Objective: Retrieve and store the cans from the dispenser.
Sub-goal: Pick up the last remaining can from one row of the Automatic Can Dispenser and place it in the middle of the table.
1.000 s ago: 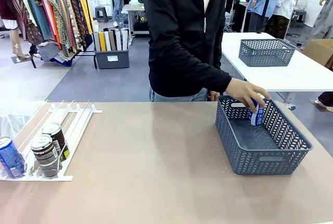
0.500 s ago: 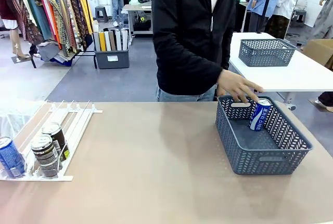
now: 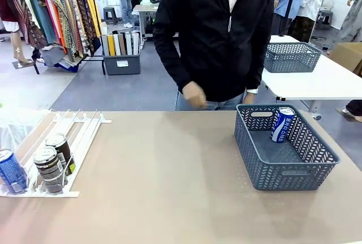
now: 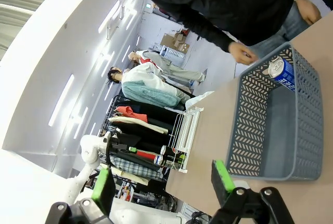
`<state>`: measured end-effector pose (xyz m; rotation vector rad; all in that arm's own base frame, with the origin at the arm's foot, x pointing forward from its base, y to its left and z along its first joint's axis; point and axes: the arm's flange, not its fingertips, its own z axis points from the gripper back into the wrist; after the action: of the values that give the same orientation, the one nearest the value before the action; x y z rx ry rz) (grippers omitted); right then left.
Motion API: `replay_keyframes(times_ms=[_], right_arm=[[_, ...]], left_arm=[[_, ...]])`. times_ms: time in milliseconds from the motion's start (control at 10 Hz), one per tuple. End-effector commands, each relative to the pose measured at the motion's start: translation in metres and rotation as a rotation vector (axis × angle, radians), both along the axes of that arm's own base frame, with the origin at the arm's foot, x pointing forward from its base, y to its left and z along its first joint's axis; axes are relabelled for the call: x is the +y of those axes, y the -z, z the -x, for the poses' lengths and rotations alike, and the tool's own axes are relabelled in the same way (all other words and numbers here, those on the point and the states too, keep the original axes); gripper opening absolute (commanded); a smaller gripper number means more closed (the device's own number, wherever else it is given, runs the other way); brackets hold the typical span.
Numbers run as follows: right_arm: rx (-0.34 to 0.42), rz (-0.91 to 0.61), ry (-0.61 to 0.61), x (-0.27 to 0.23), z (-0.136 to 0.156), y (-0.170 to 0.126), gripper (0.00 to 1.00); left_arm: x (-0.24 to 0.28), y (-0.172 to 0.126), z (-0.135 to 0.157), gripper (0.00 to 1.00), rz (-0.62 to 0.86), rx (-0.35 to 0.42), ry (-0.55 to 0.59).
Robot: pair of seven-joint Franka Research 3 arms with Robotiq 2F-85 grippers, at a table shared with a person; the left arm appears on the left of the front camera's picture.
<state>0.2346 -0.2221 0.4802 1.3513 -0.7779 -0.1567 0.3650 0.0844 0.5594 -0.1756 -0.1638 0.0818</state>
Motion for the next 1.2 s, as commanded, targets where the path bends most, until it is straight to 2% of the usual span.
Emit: replay_keyframes(times_ms=[0,100,400,500,600,700,800,900,1100], right_arm=[[-0.023,-0.016,0.008,0.0,-0.003,-0.004,1.0],[-0.023,-0.016,0.008,0.0,-0.003,-0.004,1.0],[-0.023,-0.016,0.008,0.0,-0.003,-0.004,1.0],[-0.023,-0.016,0.008,0.0,-0.003,-0.004,1.0],[-0.023,-0.016,0.008,0.0,-0.003,-0.004,1.0],[-0.023,-0.016,0.008,0.0,-0.003,-0.004,1.0],[-0.023,-0.016,0.008,0.0,-0.003,-0.004,1.0],[-0.023,-0.016,0.008,0.0,-0.003,-0.004,1.0],[-0.023,-0.016,0.008,0.0,-0.003,-0.004,1.0]], left_arm=[[-0.009,0.016,0.006,1.0,-0.275,0.063,-0.257],[0.0,0.0,0.0,1.0,0.0,0.0,0.0],[0.0,0.0,0.0,1.0,0.0,0.0,0.0],[-0.007,0.005,0.0,1.0,-0.057,-0.01,-0.041],[-0.014,0.011,-0.003,1.0,-0.084,-0.007,0.009],[-0.015,0.023,-0.004,1.0,-0.104,-0.019,-0.028],[-0.017,0.038,-0.003,1.0,-0.108,0.001,-0.035],[-0.016,0.059,-0.003,1.0,-0.124,0.043,-0.117],[-0.019,0.09,0.0,1.0,-0.132,0.095,-0.178]])
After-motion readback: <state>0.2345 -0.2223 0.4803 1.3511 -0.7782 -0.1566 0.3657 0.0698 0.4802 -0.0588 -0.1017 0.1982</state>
